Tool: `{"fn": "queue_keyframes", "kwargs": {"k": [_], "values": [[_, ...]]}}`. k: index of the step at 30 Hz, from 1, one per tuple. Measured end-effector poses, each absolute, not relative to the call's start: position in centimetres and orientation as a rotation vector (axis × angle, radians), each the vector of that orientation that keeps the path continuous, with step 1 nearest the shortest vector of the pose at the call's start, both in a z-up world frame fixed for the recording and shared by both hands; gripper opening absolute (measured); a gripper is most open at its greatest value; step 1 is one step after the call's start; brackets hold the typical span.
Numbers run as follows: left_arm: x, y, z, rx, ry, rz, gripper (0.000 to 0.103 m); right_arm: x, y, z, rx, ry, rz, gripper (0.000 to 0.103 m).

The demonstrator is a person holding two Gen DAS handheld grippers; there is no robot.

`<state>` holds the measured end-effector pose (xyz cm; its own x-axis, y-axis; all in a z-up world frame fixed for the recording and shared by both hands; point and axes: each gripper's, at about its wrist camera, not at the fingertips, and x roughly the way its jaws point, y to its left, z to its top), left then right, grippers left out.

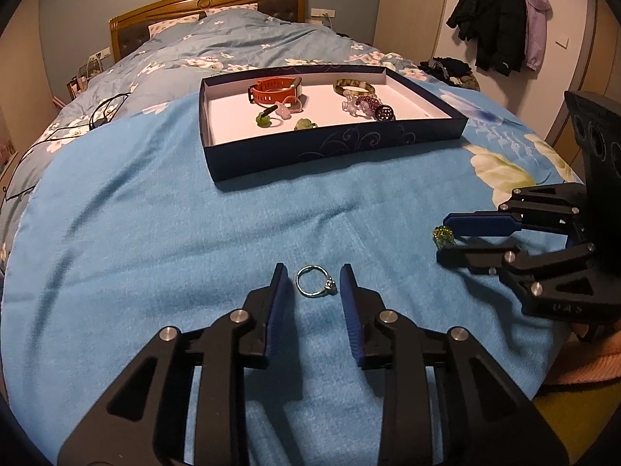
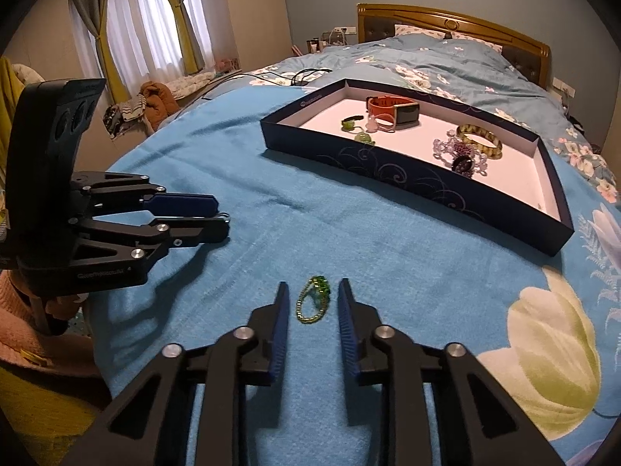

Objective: Organize jewelry
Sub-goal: 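Grasp the silver stone ring with the left tool while the right tool grasps the green beaded ring, then carry the silver ring and green beaded ring over the box with both tools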

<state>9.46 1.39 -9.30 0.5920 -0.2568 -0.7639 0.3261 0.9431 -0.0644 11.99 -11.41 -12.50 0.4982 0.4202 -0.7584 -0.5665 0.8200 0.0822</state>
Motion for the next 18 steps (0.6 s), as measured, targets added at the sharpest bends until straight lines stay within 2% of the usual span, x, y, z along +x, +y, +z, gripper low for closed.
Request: {"fn": "queue_keyframes", "kwargs": {"k": [6, 18], "values": [[9.4, 1.2, -9.4, 0.085, 0.871, -0.327, 0.022, 12.2, -11.8, -12.5, -0.177, 0.86, 0.589, 0.004], [9.4, 0.2, -8.4, 0.068, 0.833, -0.354, 0.022, 12.6, -13.4, -11.8, -0.095, 0.848, 0.582, 0.004]]}}
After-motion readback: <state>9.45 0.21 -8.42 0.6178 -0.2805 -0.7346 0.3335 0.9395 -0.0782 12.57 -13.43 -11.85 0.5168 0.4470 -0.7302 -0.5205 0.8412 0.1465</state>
